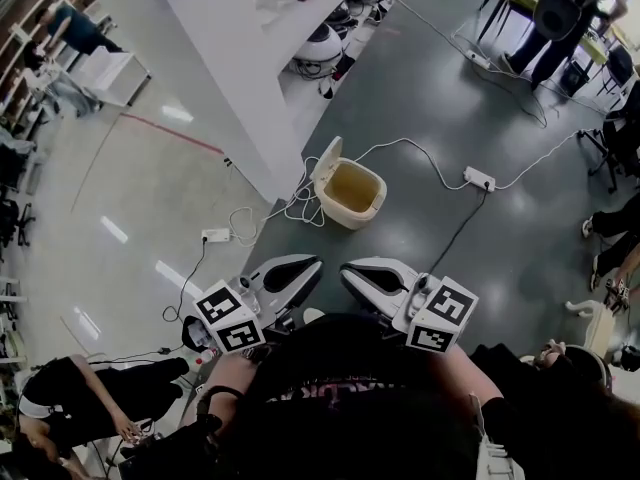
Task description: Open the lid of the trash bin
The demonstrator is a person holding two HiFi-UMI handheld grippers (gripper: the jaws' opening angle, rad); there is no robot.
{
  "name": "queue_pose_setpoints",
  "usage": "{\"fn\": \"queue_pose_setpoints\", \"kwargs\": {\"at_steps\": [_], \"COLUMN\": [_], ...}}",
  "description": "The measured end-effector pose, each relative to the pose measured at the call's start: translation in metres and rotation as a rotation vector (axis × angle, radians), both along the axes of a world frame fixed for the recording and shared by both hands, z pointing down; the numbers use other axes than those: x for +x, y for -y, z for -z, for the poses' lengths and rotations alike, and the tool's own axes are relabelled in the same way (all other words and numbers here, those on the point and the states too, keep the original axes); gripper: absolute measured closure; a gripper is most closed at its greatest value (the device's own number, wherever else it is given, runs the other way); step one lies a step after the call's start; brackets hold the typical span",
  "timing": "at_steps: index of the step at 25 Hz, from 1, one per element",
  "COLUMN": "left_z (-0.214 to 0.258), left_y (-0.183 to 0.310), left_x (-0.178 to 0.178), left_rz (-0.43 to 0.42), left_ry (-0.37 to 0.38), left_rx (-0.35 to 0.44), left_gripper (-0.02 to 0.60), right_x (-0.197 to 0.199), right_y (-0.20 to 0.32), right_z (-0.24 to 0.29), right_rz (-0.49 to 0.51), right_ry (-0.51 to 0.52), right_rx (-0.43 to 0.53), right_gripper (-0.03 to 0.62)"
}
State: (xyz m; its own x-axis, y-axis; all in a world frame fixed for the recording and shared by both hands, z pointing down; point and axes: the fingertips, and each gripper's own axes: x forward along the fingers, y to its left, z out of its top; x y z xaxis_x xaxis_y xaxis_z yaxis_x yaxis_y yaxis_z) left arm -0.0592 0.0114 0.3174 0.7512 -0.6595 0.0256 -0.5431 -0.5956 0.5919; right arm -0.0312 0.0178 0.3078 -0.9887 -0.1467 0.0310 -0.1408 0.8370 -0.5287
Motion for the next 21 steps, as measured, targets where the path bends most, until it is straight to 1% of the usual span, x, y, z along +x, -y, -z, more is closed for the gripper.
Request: {"fn": "queue_pose_setpoints", "kwargs": {"at_steps": [10,21], "left_z": [-0.001,-0.004], "left_y": [-0.006,-0.008], "left_x": [-0.013,-0.017], "left_rz": [0.044,0.072], "left_ry": [-0.011,-0.017], "left_rx": [0.000,0.001], "left_gripper": [0.580,0.580], "right_x": [-0.016,-0.020], "right_y": [-0.003,-0.004], "right_z": [-0.004,-0.008], "right_rz": [0.047,0.073], "right_ry": [-0.024,-0.032], "right_rx": [-0.014,-0.019], "right_gripper": [0.588,0.588]}}
